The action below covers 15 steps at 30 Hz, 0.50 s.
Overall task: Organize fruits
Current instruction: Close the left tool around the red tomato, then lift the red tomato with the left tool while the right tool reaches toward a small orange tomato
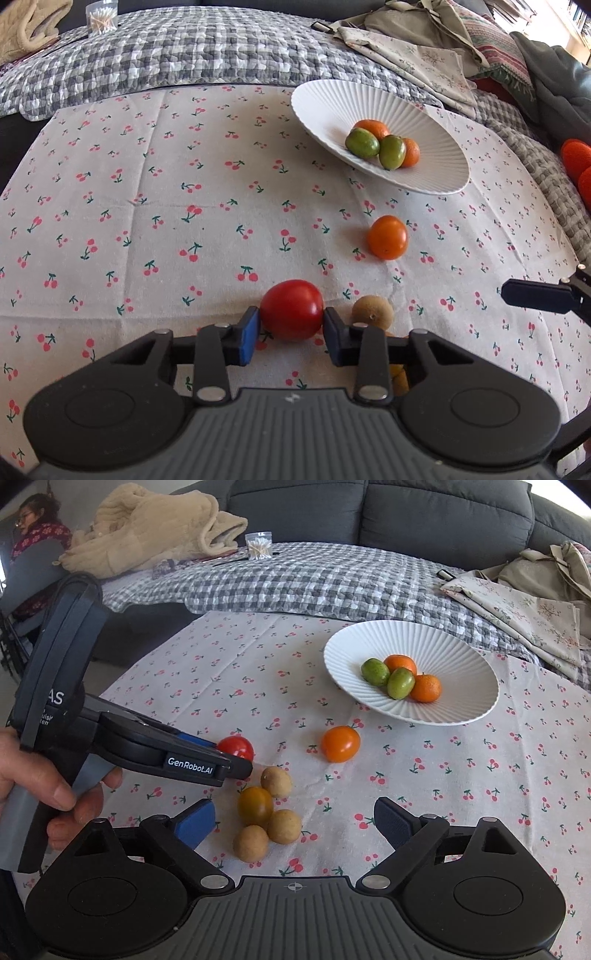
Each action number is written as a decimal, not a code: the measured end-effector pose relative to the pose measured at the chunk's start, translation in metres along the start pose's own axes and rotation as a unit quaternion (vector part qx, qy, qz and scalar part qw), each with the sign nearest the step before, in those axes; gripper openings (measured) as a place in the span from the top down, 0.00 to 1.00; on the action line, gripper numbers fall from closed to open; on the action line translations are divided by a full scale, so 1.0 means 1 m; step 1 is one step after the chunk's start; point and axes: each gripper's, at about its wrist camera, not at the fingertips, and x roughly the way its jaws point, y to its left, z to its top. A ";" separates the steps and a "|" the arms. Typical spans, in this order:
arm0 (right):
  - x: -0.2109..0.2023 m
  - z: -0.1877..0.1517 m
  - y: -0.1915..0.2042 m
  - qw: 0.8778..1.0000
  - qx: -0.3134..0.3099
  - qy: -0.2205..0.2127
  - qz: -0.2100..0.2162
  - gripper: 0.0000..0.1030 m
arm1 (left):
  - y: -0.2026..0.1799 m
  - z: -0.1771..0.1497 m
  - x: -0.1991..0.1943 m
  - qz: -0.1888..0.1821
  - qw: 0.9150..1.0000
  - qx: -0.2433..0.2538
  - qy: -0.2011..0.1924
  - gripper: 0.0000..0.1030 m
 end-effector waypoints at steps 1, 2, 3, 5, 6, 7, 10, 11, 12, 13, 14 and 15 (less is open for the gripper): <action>0.003 0.000 0.002 1.000 -0.003 0.000 0.004 0.13 | 0.001 0.000 -0.001 0.002 1.000 -0.002 0.000 0.66; 0.007 -0.001 0.004 1.000 -0.007 0.002 0.007 0.16 | 0.003 0.001 -0.002 0.004 1.000 -0.006 -0.001 0.66; 0.010 -0.001 0.006 1.000 -0.011 0.004 0.008 0.17 | 0.005 0.002 -0.003 0.008 1.000 -0.010 -0.001 0.66; 0.015 -0.001 0.010 1.000 -0.023 0.005 0.011 0.24 | 0.010 0.003 -0.004 0.020 1.000 -0.020 0.003 0.66; 0.018 -0.001 0.011 1.000 -0.026 0.007 0.014 0.25 | 0.013 0.003 -0.005 0.025 0.999 -0.025 0.005 0.66; 0.020 0.000 0.012 0.999 -0.028 0.007 0.016 0.28 | 0.015 0.003 -0.006 0.029 0.999 -0.032 0.006 0.66; 0.026 0.001 0.016 0.999 -0.034 0.008 0.017 0.35 | 0.023 0.003 -0.010 0.039 0.998 -0.045 0.003 0.66; 0.029 0.002 0.018 0.999 -0.041 0.009 0.017 0.38 | 0.026 0.003 -0.011 0.041 0.998 -0.051 0.002 0.66; 0.032 0.002 0.021 0.999 -0.049 0.010 0.016 0.40 | 0.028 0.004 -0.012 0.042 0.998 -0.056 0.002 0.66; 0.035 0.002 0.023 0.998 -0.055 0.012 0.016 0.43 | 0.029 0.004 -0.012 0.043 0.997 -0.058 0.001 0.66; 0.038 0.001 0.026 0.998 -0.063 0.015 0.017 0.46 | 0.030 0.004 -0.012 0.045 0.997 -0.059 0.001 0.66; 0.041 0.000 0.029 0.997 -0.069 0.019 0.017 0.49 | 0.031 0.004 -0.013 0.047 0.997 -0.058 0.000 0.66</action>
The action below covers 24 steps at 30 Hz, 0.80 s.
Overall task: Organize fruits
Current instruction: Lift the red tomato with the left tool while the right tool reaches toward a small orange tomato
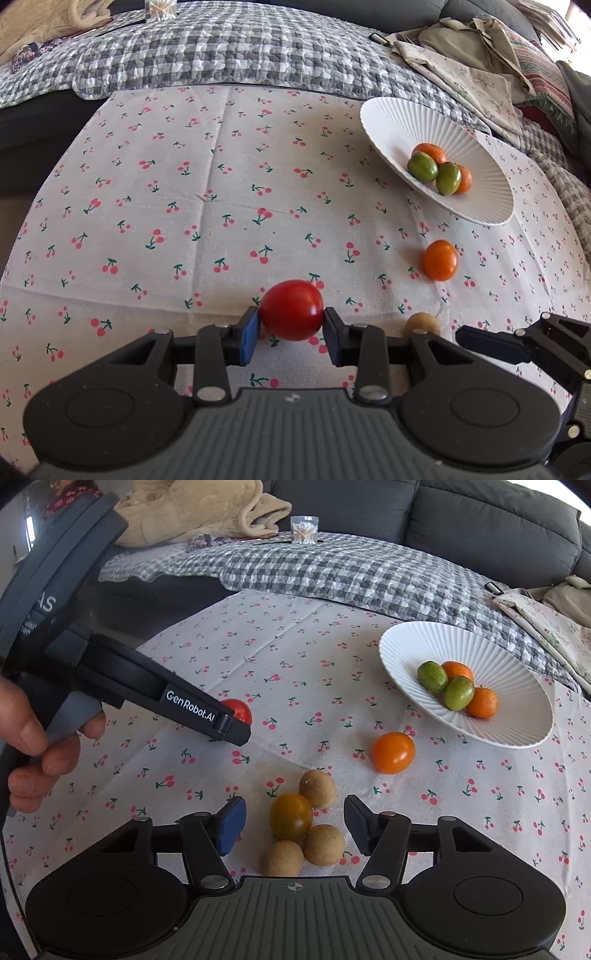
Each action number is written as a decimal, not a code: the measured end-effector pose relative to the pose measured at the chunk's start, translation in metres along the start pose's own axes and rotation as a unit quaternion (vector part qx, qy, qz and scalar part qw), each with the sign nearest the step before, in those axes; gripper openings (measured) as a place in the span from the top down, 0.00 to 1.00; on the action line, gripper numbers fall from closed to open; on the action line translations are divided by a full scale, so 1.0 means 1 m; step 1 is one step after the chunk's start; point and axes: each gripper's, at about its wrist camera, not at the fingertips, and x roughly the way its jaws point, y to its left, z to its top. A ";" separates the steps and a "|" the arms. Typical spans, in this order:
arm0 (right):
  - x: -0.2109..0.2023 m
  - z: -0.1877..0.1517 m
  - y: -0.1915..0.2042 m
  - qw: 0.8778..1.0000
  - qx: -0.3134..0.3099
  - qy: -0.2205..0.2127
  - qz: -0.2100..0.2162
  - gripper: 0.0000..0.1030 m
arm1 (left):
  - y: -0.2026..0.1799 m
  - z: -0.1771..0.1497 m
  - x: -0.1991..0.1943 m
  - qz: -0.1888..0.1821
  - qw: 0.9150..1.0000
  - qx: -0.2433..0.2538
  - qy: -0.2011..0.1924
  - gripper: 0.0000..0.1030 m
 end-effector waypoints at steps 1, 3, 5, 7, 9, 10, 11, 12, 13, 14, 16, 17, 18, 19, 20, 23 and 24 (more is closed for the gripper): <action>0.003 0.000 0.002 1.000 -0.005 0.004 -0.001 0.53 | 0.000 0.000 0.000 0.001 1.000 0.001 0.000 0.66; 0.008 -0.001 0.006 1.000 -0.018 0.009 -0.013 0.62 | 0.000 0.000 0.000 0.000 1.000 0.003 0.000 0.66; 0.011 0.000 0.006 1.000 -0.018 0.012 -0.015 0.76 | 0.000 0.000 0.000 -0.002 1.000 0.003 0.000 0.66; 0.010 -0.001 0.006 1.000 -0.016 0.012 -0.015 0.76 | 0.000 0.000 -0.001 -0.002 1.000 0.003 -0.001 0.66; 0.008 -0.001 0.006 1.000 -0.016 0.013 -0.011 0.76 | 0.000 0.000 -0.001 -0.001 1.000 0.003 -0.002 0.66; 0.007 0.000 0.006 1.000 -0.015 0.013 -0.010 0.76 | 0.000 0.000 -0.001 -0.001 1.000 0.003 -0.003 0.66; 0.005 0.001 0.006 1.000 -0.014 0.012 -0.011 0.76 | 0.000 0.000 -0.002 -0.001 1.000 0.003 -0.003 0.66; 0.003 0.002 0.005 1.000 -0.012 0.010 -0.011 0.76 | 0.000 0.000 -0.002 -0.001 1.000 0.004 -0.004 0.66; 0.001 0.003 0.004 1.000 -0.009 0.008 -0.010 0.76 | -0.001 0.000 -0.002 0.000 1.000 0.005 -0.006 0.66; -0.001 0.005 0.002 1.000 -0.003 0.004 -0.009 0.76 | -0.002 0.000 -0.003 0.001 1.000 0.007 -0.007 0.66; -0.005 0.007 -0.001 1.000 0.005 0.002 -0.009 0.76 | -0.003 0.001 -0.004 0.006 1.000 0.012 -0.012 0.66; -0.007 0.007 -0.002 1.000 0.007 -0.001 -0.010 0.76 | -0.003 0.001 -0.005 0.009 1.000 0.014 -0.014 0.66; -0.010 0.008 -0.003 1.000 0.011 -0.004 -0.009 0.76 | -0.004 0.001 -0.005 0.011 1.000 0.015 -0.015 0.66; -0.012 0.009 -0.005 1.000 0.014 -0.006 -0.008 0.76 | -0.003 0.001 -0.006 0.012 1.000 0.016 -0.018 0.66; -0.015 0.010 -0.007 1.000 0.019 -0.009 -0.008 0.76 | -0.004 0.002 -0.007 0.013 1.000 0.016 -0.019 0.66; -0.024 0.014 -0.014 0.999 0.031 -0.020 -0.011 0.76 | -0.005 0.003 -0.009 0.020 0.999 0.020 -0.027 0.66; -0.027 0.015 -0.017 0.999 0.036 -0.024 -0.012 0.76 | -0.007 0.003 -0.010 0.024 0.999 0.024 -0.030 0.66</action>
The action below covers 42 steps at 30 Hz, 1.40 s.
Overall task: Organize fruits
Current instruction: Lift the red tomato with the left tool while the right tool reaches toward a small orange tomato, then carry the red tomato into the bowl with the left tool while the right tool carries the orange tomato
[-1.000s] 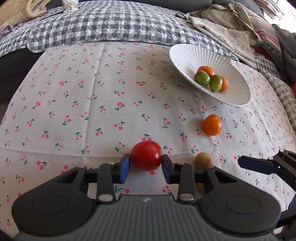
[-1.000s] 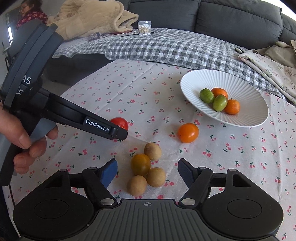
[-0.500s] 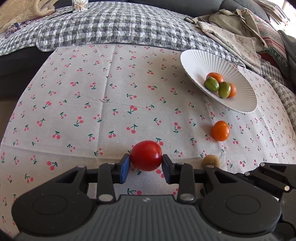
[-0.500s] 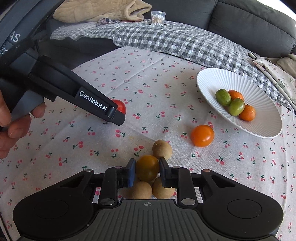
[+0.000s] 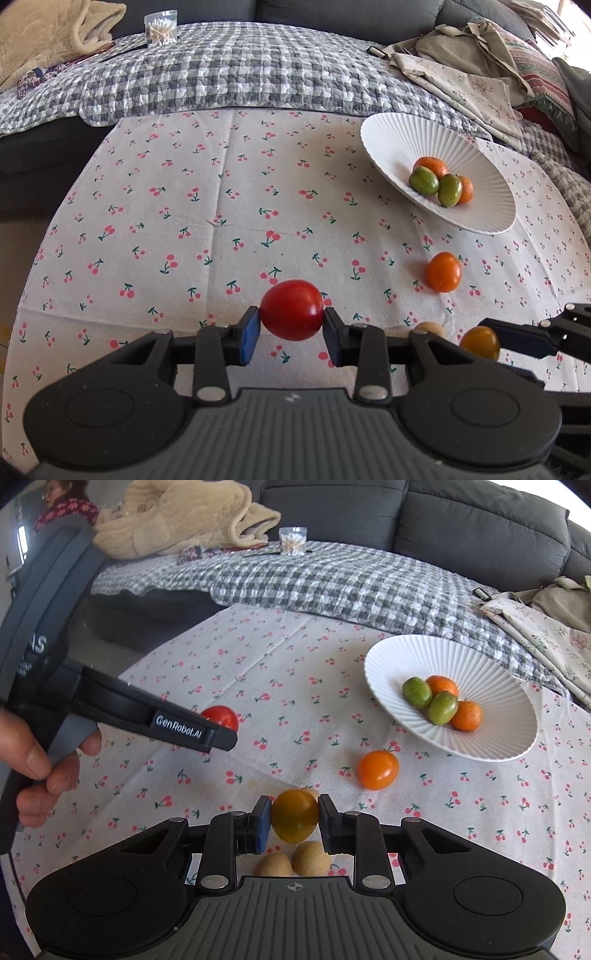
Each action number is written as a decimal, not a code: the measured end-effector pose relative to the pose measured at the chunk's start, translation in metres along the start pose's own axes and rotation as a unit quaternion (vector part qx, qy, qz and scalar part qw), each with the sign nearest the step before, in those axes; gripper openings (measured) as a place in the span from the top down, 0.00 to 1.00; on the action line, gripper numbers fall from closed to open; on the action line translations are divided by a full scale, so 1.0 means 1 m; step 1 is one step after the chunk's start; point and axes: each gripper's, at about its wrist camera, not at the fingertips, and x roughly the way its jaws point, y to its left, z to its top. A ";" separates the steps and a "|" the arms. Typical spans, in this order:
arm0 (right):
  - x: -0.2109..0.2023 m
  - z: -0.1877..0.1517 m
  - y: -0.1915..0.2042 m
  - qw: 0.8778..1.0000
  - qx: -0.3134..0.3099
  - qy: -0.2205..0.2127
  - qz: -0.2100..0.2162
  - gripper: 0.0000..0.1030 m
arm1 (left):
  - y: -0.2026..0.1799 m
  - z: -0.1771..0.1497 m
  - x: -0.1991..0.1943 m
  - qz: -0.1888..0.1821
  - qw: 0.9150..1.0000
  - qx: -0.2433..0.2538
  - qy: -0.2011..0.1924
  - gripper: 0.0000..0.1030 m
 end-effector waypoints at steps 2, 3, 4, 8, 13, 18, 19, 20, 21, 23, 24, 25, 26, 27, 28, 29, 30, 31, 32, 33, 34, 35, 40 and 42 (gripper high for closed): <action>-0.005 0.003 -0.005 1.000 0.007 -0.006 -0.004 0.76 | -0.003 0.001 -0.003 0.000 1.000 0.006 -0.008 0.66; -0.009 0.005 -0.008 1.000 0.011 -0.010 -0.006 0.76 | -0.003 0.002 -0.004 -0.002 1.000 0.007 -0.011 0.66; -0.011 0.006 -0.012 1.000 0.015 -0.013 -0.008 0.76 | -0.004 0.003 -0.005 -0.004 1.000 0.008 -0.013 0.66; -0.021 0.010 -0.029 0.999 0.039 -0.021 -0.017 0.76 | -0.006 0.006 -0.007 -0.006 1.000 0.011 -0.020 0.66; -0.028 0.012 -0.050 0.997 0.071 -0.025 -0.027 0.76 | -0.013 0.009 -0.010 -0.008 0.999 0.019 -0.026 0.66; -0.034 0.014 -0.067 0.994 0.093 -0.032 -0.040 0.76 | -0.020 0.012 -0.012 -0.018 0.999 0.025 -0.037 0.66; -0.035 0.014 -0.070 0.994 0.097 -0.034 -0.041 0.76 | -0.022 0.013 -0.012 -0.019 0.999 0.027 -0.039 0.66; -0.036 0.015 -0.073 0.993 0.102 -0.037 -0.042 0.76 | -0.024 0.014 -0.012 -0.019 0.998 0.030 -0.043 0.66; -0.037 0.016 -0.076 0.993 0.106 -0.038 -0.043 0.76 | -0.026 0.016 -0.013 -0.021 0.998 0.032 -0.047 0.66; -0.039 0.017 -0.081 0.992 0.112 -0.041 -0.046 0.76 | -0.030 0.019 -0.015 -0.024 0.998 0.035 -0.054 0.66; -0.039 0.018 -0.084 0.991 0.114 -0.043 -0.048 0.76 | -0.032 0.020 -0.015 -0.027 0.997 0.037 -0.058 0.66; -0.040 0.019 -0.087 0.991 0.118 -0.045 -0.049 0.76 | -0.034 0.021 -0.016 -0.029 0.997 0.039 -0.061 0.66; -0.041 0.020 -0.090 0.990 0.122 -0.046 -0.050 0.76 | -0.037 0.023 -0.016 -0.031 0.997 0.041 -0.064 0.66; -0.042 0.021 -0.093 0.990 0.125 -0.048 -0.051 0.76 | -0.039 0.025 -0.016 -0.033 0.996 0.044 -0.066 0.66; -0.042 0.021 -0.096 0.989 0.127 -0.050 -0.054 0.76 | -0.042 0.026 -0.017 -0.034 0.996 0.046 -0.068 0.66; -0.043 0.022 -0.100 0.989 0.129 -0.052 -0.057 0.76 | -0.044 0.028 -0.017 -0.037 0.996 0.047 -0.071 0.66; -0.043 0.023 -0.103 0.988 0.133 -0.053 -0.060 0.76 | -0.046 0.029 -0.017 -0.039 0.995 0.048 -0.073 0.66; -0.043 0.024 -0.107 0.987 0.138 -0.054 -0.062 0.76 | -0.049 0.031 -0.017 -0.041 0.995 0.051 -0.076 0.66; -0.043 0.025 -0.111 0.986 0.143 -0.055 -0.063 0.76 | -0.052 0.033 -0.016 -0.044 0.995 0.054 -0.079 0.66; -0.042 0.025 -0.115 0.985 0.148 -0.056 -0.063 0.76 | -0.054 0.034 -0.016 -0.046 0.994 0.056 -0.080 0.66; -0.041 0.026 -0.118 0.985 0.153 -0.057 -0.063 0.76 | -0.057 0.036 -0.015 -0.049 0.994 0.060 -0.083 0.66; -0.040 0.026 -0.121 0.984 0.155 -0.057 -0.066 0.76 | -0.061 0.038 -0.014 -0.051 0.993 0.066 -0.086 0.66; -0.032 0.028 -0.134 0.982 0.164 -0.055 -0.077 0.76 | -0.076 0.044 -0.005 -0.057 0.990 0.086 -0.093 0.66; -0.029 0.029 -0.140 0.981 0.171 -0.055 -0.079 0.76 | -0.081 0.047 -0.002 -0.061 0.989 0.092 -0.098 0.66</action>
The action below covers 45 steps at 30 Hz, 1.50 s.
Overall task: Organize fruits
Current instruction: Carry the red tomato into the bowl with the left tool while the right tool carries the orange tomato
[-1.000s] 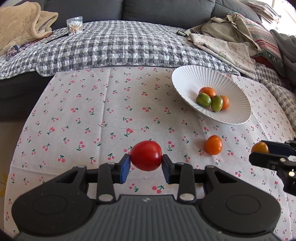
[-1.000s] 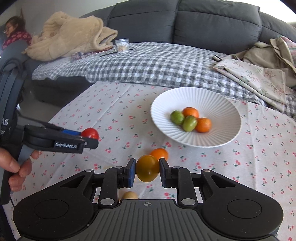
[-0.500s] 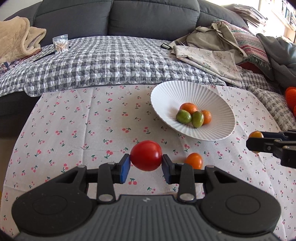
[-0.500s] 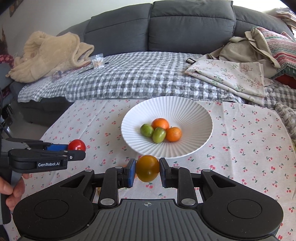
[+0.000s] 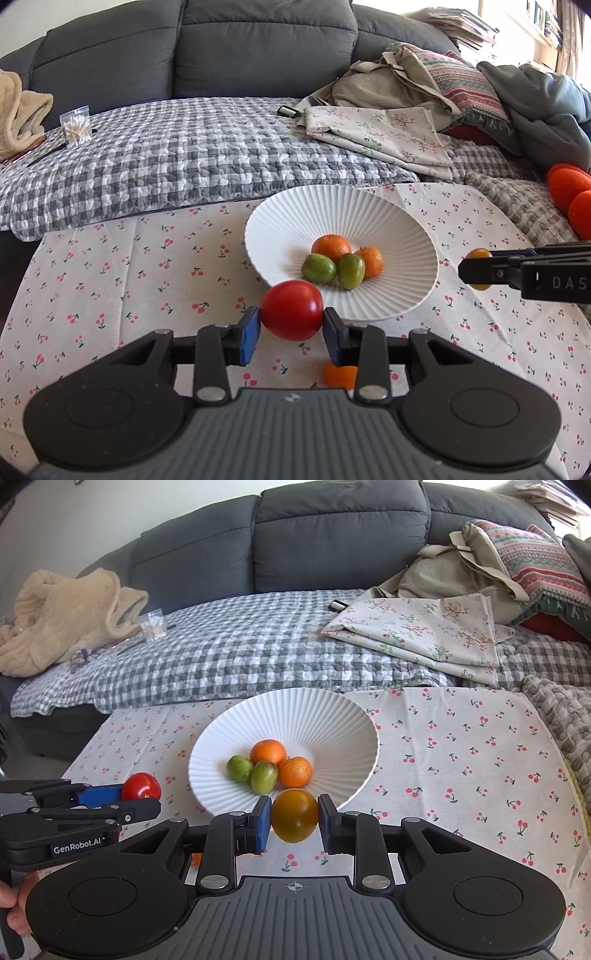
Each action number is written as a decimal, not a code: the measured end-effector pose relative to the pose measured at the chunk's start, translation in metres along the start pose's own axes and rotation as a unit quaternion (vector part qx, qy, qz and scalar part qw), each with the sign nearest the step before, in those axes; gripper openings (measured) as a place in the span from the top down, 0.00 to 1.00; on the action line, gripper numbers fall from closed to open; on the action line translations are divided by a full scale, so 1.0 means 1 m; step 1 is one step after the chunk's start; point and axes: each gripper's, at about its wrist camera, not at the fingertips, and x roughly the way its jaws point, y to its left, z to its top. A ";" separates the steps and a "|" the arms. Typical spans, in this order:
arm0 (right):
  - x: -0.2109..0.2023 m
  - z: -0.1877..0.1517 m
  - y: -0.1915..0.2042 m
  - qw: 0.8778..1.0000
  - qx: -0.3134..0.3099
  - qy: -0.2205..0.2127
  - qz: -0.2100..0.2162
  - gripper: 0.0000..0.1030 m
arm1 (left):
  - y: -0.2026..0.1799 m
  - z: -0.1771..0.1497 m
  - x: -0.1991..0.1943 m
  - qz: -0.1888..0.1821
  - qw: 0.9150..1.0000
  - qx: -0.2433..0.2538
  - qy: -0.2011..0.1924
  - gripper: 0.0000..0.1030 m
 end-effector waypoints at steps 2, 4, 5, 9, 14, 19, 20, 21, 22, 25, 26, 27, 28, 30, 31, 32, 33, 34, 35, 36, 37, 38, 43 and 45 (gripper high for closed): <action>0.003 0.004 -0.004 1.000 0.003 -0.002 -0.004 0.76 | -0.003 0.003 0.005 -0.003 1.000 0.005 -0.003 0.66; 0.005 0.006 -0.008 1.000 0.007 -0.004 -0.005 0.76 | -0.005 0.006 0.010 -0.006 1.000 0.007 -0.005 0.66; 0.006 0.008 -0.009 1.000 0.010 -0.005 -0.006 0.76 | -0.006 0.008 0.013 -0.007 1.000 0.007 -0.006 0.66; 0.012 0.014 -0.016 1.000 0.014 -0.007 -0.008 0.76 | -0.006 0.014 0.022 -0.013 1.000 0.002 -0.004 0.66; 0.025 0.015 -0.019 1.000 0.012 0.000 -0.011 0.76 | -0.007 0.020 0.034 -0.008 1.000 0.009 -0.005 0.66; 0.038 0.017 -0.022 1.000 0.016 0.007 -0.012 0.76 | -0.003 0.030 0.052 0.004 1.000 0.008 -0.001 0.66; 0.042 0.019 -0.024 1.000 0.019 0.009 -0.013 0.76 | -0.001 0.032 0.057 0.005 1.000 0.005 0.002 0.66; 0.045 0.021 -0.024 1.000 0.020 0.010 -0.014 0.76 | 0.000 0.035 0.061 0.005 1.000 0.004 0.003 0.66; 0.048 0.022 -0.025 1.000 0.021 0.011 -0.016 0.76 | 0.001 0.037 0.065 0.005 1.000 0.004 0.003 0.66; 0.060 0.028 -0.028 0.999 0.021 0.015 -0.021 0.76 | 0.002 0.041 0.075 0.003 1.000 0.006 0.004 0.66; 0.066 0.029 -0.029 0.999 0.023 0.018 -0.021 0.76 | 0.003 0.042 0.077 0.002 1.000 0.005 0.006 0.66; 0.071 0.030 -0.029 0.999 0.024 0.022 -0.019 0.76 | 0.004 0.043 0.081 -0.001 1.000 0.001 0.009 0.66; 0.076 0.031 -0.029 0.999 0.024 0.025 -0.017 0.76 | 0.005 0.043 0.083 -0.004 1.000 -0.002 0.013 0.66; 0.084 0.033 -0.028 0.999 0.025 0.027 -0.010 0.76 | 0.008 0.044 0.088 -0.011 1.000 -0.009 0.016 0.66; 0.087 0.035 -0.026 0.999 0.024 0.028 -0.009 0.76 | 0.008 0.044 0.090 -0.012 1.000 -0.010 0.017 0.66; 0.090 0.036 -0.024 0.999 0.021 0.028 -0.009 0.76 | 0.009 0.045 0.091 -0.012 1.000 -0.009 0.015 0.66; 0.093 0.037 -0.022 0.999 0.018 0.028 -0.008 0.76 | 0.009 0.046 0.092 -0.012 1.000 -0.009 0.014 0.66; 0.096 0.039 -0.020 0.999 0.016 0.028 -0.007 0.76 | 0.010 0.047 0.093 -0.014 1.000 -0.011 0.014 0.66; 0.099 0.040 -0.018 0.999 0.015 0.028 -0.007 0.76 | 0.011 0.047 0.095 -0.018 1.000 -0.013 0.014 0.66; 0.101 0.040 -0.016 0.999 0.014 0.028 -0.007 0.76 | 0.012 0.048 0.095 -0.023 1.000 -0.016 0.014 0.66; 0.103 0.041 -0.016 0.999 0.014 0.027 -0.008 0.76 | 0.012 0.048 0.096 -0.026 0.999 -0.017 0.014 0.66; 0.106 0.041 -0.015 0.999 0.015 0.027 -0.008 0.76 | 0.012 0.048 0.097 -0.028 0.999 -0.017 0.014 0.66; 0.115 0.038 -0.018 0.999 0.026 0.031 -0.012 0.75 | 0.012 0.048 0.097 -0.034 0.999 -0.014 0.011 0.66; 0.115 0.037 -0.018 0.999 0.029 0.032 -0.012 0.71 | 0.013 0.049 0.095 -0.040 0.999 -0.013 0.008 0.66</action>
